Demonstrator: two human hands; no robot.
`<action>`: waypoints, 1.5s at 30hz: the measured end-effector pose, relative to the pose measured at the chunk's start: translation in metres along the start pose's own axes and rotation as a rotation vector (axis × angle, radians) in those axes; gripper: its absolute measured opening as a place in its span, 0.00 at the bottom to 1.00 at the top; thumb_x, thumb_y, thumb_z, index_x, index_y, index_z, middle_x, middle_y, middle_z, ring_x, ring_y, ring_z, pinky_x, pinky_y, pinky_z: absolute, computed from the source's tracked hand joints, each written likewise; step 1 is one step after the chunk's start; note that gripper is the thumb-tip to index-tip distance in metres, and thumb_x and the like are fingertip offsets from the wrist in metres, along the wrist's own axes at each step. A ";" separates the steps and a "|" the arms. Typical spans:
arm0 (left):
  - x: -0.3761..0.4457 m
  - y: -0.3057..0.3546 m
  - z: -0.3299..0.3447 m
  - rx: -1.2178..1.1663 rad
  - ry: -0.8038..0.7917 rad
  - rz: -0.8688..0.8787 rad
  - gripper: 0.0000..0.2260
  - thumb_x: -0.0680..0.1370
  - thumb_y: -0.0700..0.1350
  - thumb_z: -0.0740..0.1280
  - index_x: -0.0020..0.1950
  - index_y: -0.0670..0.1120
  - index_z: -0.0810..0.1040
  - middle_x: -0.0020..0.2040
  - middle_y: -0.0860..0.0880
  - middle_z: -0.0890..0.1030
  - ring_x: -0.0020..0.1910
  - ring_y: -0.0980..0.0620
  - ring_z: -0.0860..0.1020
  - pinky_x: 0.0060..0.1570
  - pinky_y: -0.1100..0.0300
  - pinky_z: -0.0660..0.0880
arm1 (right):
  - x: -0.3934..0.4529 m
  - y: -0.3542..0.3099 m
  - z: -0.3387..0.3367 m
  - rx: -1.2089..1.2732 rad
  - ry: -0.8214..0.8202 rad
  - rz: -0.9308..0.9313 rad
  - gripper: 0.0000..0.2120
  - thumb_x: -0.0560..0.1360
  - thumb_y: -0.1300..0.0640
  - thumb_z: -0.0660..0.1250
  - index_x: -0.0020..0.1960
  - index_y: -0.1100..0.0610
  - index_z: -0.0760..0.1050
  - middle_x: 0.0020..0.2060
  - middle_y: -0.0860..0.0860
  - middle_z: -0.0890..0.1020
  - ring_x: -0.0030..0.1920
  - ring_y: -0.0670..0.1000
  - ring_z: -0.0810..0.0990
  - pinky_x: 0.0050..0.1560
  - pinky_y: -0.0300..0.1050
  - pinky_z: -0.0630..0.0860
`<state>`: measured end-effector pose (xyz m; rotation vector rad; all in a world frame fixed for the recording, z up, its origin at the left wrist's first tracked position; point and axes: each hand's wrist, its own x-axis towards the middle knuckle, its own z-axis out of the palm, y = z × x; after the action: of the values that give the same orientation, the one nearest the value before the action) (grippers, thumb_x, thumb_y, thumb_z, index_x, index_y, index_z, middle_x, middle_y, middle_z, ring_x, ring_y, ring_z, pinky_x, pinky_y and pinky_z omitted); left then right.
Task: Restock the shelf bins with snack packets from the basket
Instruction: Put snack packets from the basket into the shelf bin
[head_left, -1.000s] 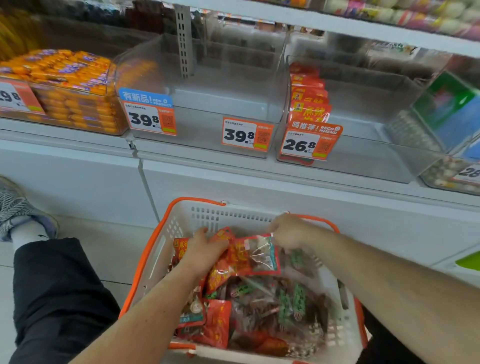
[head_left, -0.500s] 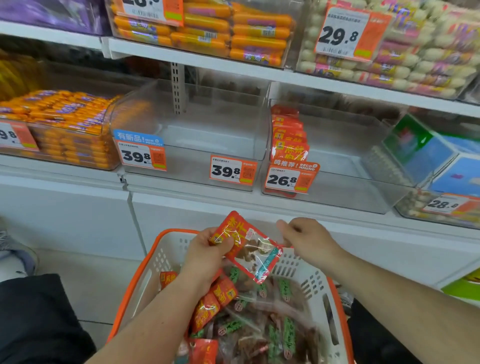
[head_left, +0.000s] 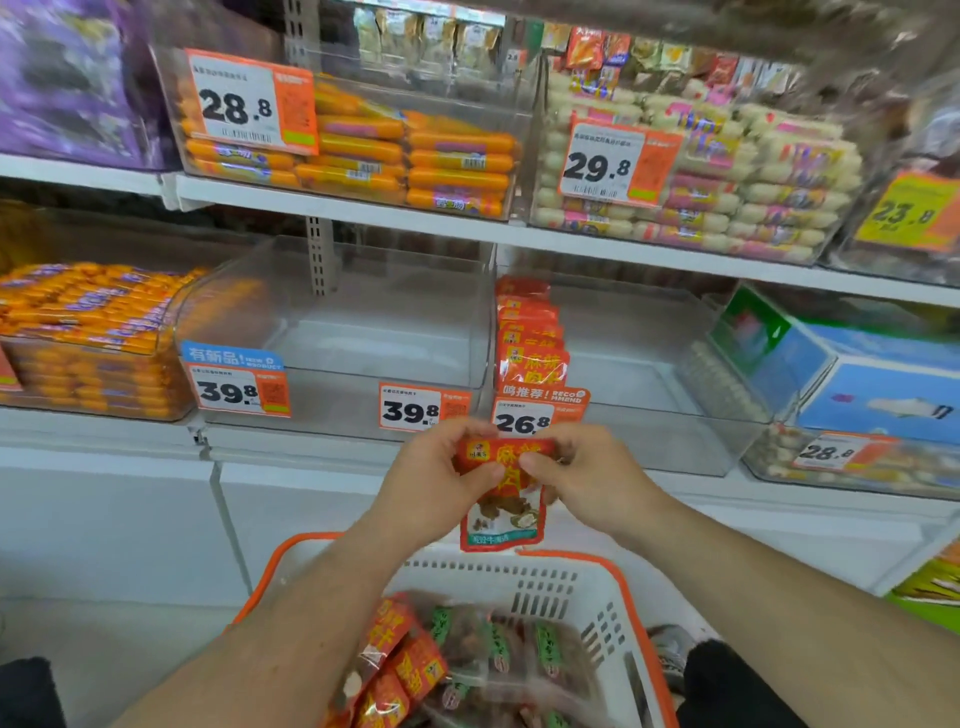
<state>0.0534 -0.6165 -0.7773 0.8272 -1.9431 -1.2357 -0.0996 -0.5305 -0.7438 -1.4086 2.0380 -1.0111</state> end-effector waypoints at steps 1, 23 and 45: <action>0.005 0.008 -0.001 -0.063 0.004 0.033 0.12 0.77 0.44 0.71 0.55 0.59 0.74 0.51 0.60 0.81 0.50 0.61 0.81 0.44 0.69 0.77 | 0.002 -0.005 -0.009 0.004 0.054 -0.040 0.03 0.77 0.56 0.70 0.46 0.50 0.82 0.40 0.47 0.84 0.39 0.46 0.82 0.46 0.49 0.80; 0.047 -0.001 0.006 0.893 -0.085 0.013 0.43 0.75 0.46 0.65 0.80 0.52 0.39 0.80 0.57 0.42 0.78 0.52 0.37 0.75 0.41 0.37 | 0.100 -0.016 -0.052 0.125 0.187 0.151 0.11 0.81 0.59 0.62 0.44 0.61 0.80 0.39 0.55 0.82 0.34 0.51 0.82 0.32 0.39 0.73; 0.042 -0.005 -0.005 0.743 -0.090 0.128 0.39 0.77 0.45 0.65 0.80 0.52 0.43 0.80 0.58 0.42 0.77 0.57 0.37 0.76 0.48 0.35 | 0.094 -0.007 -0.050 -0.079 0.209 0.180 0.07 0.77 0.52 0.69 0.46 0.55 0.80 0.47 0.52 0.85 0.44 0.49 0.82 0.50 0.44 0.75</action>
<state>0.0342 -0.6544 -0.7720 0.9827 -2.5200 -0.4561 -0.1661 -0.6039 -0.7033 -1.1721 2.3315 -1.0475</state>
